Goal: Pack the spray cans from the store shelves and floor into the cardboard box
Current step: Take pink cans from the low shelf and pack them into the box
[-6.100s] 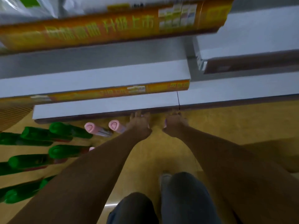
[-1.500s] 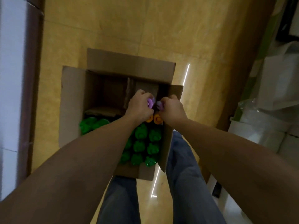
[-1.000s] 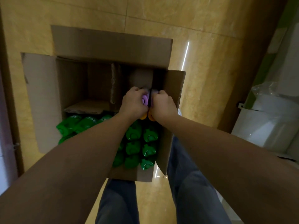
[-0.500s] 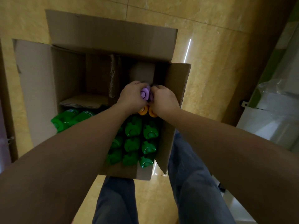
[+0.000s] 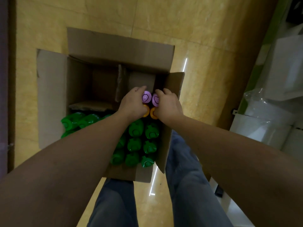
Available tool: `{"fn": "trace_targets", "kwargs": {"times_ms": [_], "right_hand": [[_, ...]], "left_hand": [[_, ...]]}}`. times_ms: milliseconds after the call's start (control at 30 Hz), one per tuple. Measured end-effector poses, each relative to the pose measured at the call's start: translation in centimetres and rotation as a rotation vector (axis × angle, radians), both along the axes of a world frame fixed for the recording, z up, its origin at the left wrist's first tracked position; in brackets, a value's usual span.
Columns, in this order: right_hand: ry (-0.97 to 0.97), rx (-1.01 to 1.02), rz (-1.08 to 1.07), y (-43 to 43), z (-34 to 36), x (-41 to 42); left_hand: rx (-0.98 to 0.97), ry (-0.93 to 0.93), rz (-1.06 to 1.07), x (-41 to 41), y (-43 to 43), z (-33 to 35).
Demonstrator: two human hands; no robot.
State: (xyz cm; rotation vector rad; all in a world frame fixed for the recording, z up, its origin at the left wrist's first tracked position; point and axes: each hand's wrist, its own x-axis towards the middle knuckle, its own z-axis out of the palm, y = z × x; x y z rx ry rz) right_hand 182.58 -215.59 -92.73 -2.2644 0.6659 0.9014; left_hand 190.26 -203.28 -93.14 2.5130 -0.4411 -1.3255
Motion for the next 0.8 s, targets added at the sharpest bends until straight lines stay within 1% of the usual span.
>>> {"fn": "trace_targets", "kwargs": {"times_ms": [167,300,433,500,600,700,800], "right_hand": [[-0.039,-0.054,0.001,0.8,4.6,1.3],[-0.094,-0.08,0.034,1.6,11.0,3.5],[-0.144,-0.134,0.076,2.4,19.0,5.7],[-0.157,-0.161,0.089,3.0,23.5,6.3],[-0.188,-0.219,0.109,3.9,30.7,7.5],[-0.286,-0.318,0.101,4.7,38.4,9.2],[-0.376,-0.43,0.046,5.8,45.7,9.8]], "left_hand": [[0.011,-0.051,-0.069,1.4,0.8,5.2],[0.004,-0.119,-0.089,3.6,2.0,11.8],[-0.031,-0.212,-0.043,5.6,2.6,19.8],[-0.053,-0.227,-0.04,6.4,3.0,24.2],[-0.086,-0.293,-0.088,7.9,3.9,30.7],[-0.108,-0.412,-0.114,9.8,4.8,37.8],[-0.126,-0.513,-0.182,11.6,5.9,45.4]]}}
